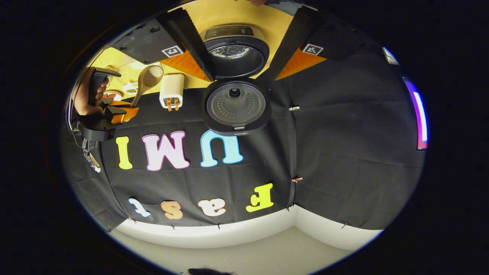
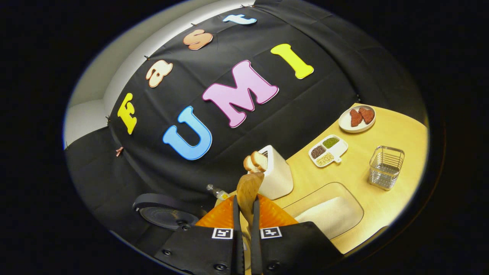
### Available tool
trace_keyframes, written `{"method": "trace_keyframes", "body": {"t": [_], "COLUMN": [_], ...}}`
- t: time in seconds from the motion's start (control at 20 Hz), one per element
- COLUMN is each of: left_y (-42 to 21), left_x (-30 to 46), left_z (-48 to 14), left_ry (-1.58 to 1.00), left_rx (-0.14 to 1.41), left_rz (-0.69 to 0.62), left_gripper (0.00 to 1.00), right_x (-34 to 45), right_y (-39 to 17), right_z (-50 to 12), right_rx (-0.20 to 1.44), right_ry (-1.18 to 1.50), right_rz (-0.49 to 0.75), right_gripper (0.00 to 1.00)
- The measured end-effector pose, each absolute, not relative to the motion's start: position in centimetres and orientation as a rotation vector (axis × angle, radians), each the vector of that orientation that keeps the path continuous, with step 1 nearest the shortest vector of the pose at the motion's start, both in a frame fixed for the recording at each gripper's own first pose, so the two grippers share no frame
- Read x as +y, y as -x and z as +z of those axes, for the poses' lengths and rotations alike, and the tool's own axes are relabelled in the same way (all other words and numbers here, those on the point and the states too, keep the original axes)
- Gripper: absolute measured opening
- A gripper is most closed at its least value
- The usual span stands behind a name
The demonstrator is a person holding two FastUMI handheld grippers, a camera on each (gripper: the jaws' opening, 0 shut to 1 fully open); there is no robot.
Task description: Close the left gripper, press the button to open the rice cooker; take a wooden spoon from the chopstick holder with the right hand, scoop a spoonful of rice and pour it into the rice cooker, then put the wooden spoon back into the chopstick holder.
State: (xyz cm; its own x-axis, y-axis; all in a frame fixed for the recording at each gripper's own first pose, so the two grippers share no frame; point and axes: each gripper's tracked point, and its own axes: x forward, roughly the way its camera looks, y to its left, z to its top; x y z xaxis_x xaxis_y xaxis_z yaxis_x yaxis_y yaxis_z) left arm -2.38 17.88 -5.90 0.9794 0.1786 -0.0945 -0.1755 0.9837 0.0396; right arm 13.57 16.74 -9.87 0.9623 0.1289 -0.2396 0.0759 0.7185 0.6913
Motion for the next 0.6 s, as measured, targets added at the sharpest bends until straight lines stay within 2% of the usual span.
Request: {"method": "trace_keyframes", "body": {"t": [0.35,0.6], "left_y": [3.6,4.1], "left_x": [20.7,22.6], "left_z": [-6.2,-6.4], "left_ry": [-0.015,-0.005], "left_rx": [0.092,0.091], "left_rz": [0.237,0.279], "left_gripper": [0.97,0.97], "right_x": [26.5,33.9], "right_y": [-14.3,-14.4], "right_z": [-5.4,-5.7], "right_rx": [0.279,0.290], "right_ry": [-0.814,-0.687], "right_rz": [0.188,0.308], "right_gripper": [0.11,0.11]}}
